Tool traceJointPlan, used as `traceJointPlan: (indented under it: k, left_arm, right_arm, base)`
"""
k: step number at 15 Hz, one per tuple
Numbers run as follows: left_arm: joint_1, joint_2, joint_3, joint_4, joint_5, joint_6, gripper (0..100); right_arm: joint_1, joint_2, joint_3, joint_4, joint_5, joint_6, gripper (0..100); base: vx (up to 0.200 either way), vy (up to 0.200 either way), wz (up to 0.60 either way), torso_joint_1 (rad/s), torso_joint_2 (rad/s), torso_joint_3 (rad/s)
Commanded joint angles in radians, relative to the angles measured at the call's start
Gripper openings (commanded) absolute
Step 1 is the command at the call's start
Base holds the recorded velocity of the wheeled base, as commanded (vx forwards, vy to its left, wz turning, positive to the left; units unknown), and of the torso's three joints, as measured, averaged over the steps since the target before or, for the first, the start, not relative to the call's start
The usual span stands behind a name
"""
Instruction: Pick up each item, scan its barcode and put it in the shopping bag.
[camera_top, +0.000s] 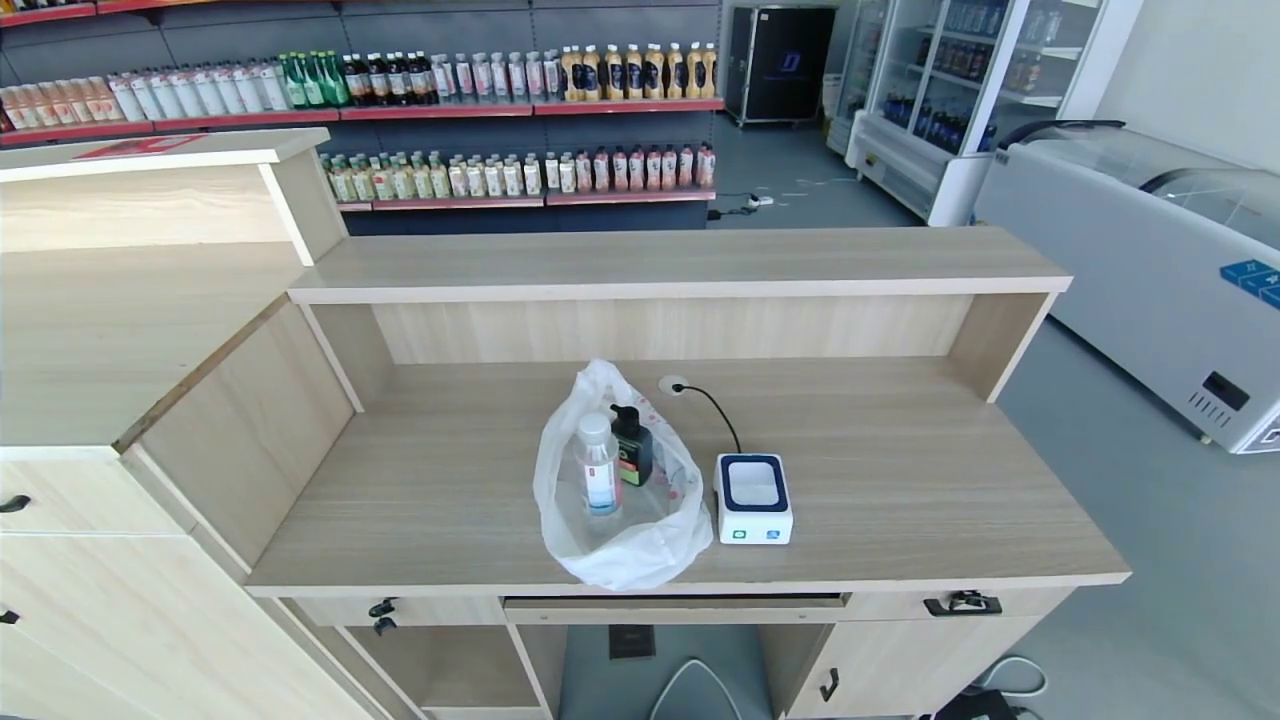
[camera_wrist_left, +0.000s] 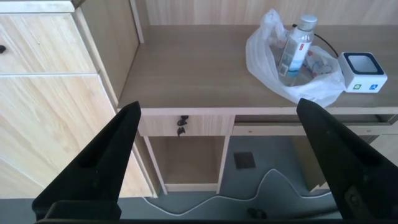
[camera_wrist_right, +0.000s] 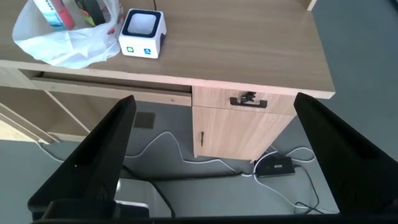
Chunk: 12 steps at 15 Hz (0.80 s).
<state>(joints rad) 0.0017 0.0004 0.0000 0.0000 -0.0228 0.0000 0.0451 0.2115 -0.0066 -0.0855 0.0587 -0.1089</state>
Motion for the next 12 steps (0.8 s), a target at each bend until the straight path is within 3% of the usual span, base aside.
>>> traceJointPlan:
  k: [1, 5, 12]
  left_arm:
    - [0.000, 0.001, 0.000, 0.000, 0.000, 0.000, 100]
    - [0.000, 0.001, 0.000, 0.000, 0.000, 0.000, 100]
    - [0.000, 0.001, 0.000, 0.000, 0.000, 0.000, 100]
  right_arm:
    - [0.004, -0.135, 0.007, 0.020, 0.007, 0.005, 100]
    - [0.001, -0.136, 0.007, 0.076, -0.062, 0.124, 100]
    - [0.001, -0.136, 0.007, 0.076, -0.062, 0.126, 100]
  base:
    - [0.000, 0.000, 0.00, 0.000, 0.00, 0.000]
    - [0.000, 0.000, 0.00, 0.000, 0.00, 0.000]
    - [0.000, 0.000, 0.00, 0.000, 0.00, 0.000]
